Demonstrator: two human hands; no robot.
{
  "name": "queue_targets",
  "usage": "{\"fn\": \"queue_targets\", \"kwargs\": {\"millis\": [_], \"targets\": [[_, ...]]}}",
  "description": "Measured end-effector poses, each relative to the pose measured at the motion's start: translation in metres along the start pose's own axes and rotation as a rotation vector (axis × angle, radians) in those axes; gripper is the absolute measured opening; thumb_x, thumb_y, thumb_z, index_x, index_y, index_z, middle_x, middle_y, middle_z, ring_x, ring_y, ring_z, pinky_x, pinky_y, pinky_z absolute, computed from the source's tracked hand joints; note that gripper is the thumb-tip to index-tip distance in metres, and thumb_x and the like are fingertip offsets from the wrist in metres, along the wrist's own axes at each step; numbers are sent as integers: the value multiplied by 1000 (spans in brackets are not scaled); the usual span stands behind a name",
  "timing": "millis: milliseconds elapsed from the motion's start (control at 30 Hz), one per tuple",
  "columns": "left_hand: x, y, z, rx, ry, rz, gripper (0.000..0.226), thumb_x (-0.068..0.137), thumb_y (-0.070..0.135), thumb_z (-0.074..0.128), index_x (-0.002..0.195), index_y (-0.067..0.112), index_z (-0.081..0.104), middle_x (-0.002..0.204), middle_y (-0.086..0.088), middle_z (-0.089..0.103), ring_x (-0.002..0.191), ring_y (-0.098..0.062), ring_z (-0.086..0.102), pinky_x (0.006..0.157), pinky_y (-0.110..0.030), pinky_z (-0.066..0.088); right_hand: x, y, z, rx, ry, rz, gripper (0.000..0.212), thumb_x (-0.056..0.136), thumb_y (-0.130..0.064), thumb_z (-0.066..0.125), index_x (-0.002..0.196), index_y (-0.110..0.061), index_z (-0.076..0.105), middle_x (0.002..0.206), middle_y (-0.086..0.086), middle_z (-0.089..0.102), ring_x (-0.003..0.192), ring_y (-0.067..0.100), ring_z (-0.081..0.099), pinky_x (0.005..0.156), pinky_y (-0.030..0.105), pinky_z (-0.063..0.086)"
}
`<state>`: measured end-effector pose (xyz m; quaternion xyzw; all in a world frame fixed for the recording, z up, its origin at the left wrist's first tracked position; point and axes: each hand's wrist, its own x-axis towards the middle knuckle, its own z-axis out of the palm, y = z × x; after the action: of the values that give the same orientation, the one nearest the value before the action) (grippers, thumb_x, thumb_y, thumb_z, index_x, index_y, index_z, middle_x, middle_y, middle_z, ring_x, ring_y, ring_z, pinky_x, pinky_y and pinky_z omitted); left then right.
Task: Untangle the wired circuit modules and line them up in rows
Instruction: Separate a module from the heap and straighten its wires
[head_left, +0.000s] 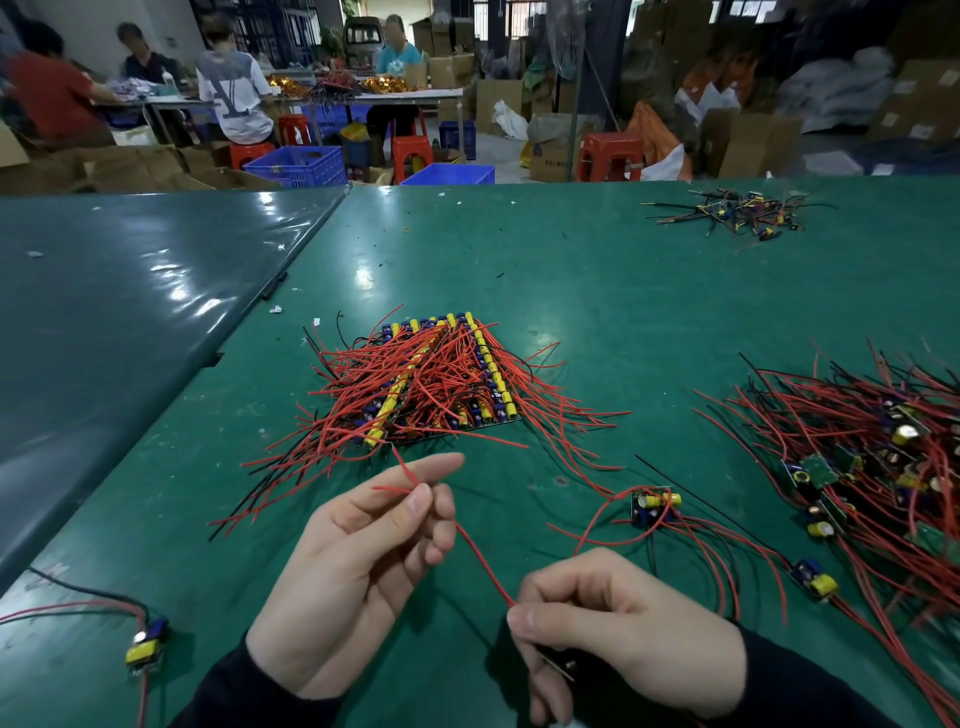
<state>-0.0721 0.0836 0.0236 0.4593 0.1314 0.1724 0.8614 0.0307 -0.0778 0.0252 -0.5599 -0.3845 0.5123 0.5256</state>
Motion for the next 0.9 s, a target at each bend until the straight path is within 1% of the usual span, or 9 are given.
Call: {"fn": "queue_targets", "kwargs": {"millis": [67,133,233,300,433,467,567,767,900], "targets": [[0,2,0,-61,-21,-15,29,62,12,78,90,5,76,69,-7,65,55,-9,61,52,-14,52,0,1,-2,70,-25,10,27,91,-18,50,65,-17,57,52,-3,59,58,16,61,58,24,46],[-1,3,-1,-101,-29,-13,58,40,19,95,93,4,75,73,-8,67,59,-11,66,54,-16,54,0,2,-3,142,-57,4,27,92,-18,50,66,-16,57,52,-4,60,58,15,62,58,21,46],[-3,2,-1,-148,-68,30,67,34,26,97,94,4,75,77,-9,69,64,-14,69,56,-18,55,0,2,-6,229,-98,-14,25,92,-20,51,68,-14,57,53,-5,61,58,13,63,59,18,46],[-3,1,-1,-191,-99,35,64,39,28,96,94,4,75,78,-9,70,66,-14,70,57,-18,56,0,2,-7,252,-109,-16,25,91,-22,52,68,-15,58,54,-5,62,59,12,63,60,17,46],[-5,1,-1,-355,-298,51,37,85,20,68,114,-3,64,97,-18,69,87,-23,69,79,-23,56,1,3,-9,254,-119,-13,24,92,-21,52,70,-13,58,55,-5,62,59,13,63,61,18,47],[-4,-1,-1,-371,-295,50,37,79,24,76,107,0,69,89,-16,70,78,-21,69,72,-21,56,0,3,-9,253,-119,-14,24,92,-20,52,70,-12,57,54,-5,62,59,13,63,61,19,47],[-6,2,1,-200,-3,60,49,32,42,95,66,13,74,54,-2,57,39,-8,49,39,-11,42,0,1,-8,247,-120,-21,25,92,-18,51,69,-11,57,54,-5,62,59,13,63,62,18,47],[-6,10,-4,-177,-77,-49,42,55,33,88,54,10,53,47,-2,38,31,-9,33,38,-23,21,-1,0,-6,143,-102,-11,26,93,-18,51,68,-12,56,55,-7,61,60,12,61,63,24,46],[-3,9,-4,-225,-67,-97,39,53,29,89,58,12,54,52,0,37,34,-9,33,37,-20,31,-1,-2,-4,110,-41,-24,27,92,-16,51,66,-15,57,54,-4,61,58,14,61,62,23,47]]}}
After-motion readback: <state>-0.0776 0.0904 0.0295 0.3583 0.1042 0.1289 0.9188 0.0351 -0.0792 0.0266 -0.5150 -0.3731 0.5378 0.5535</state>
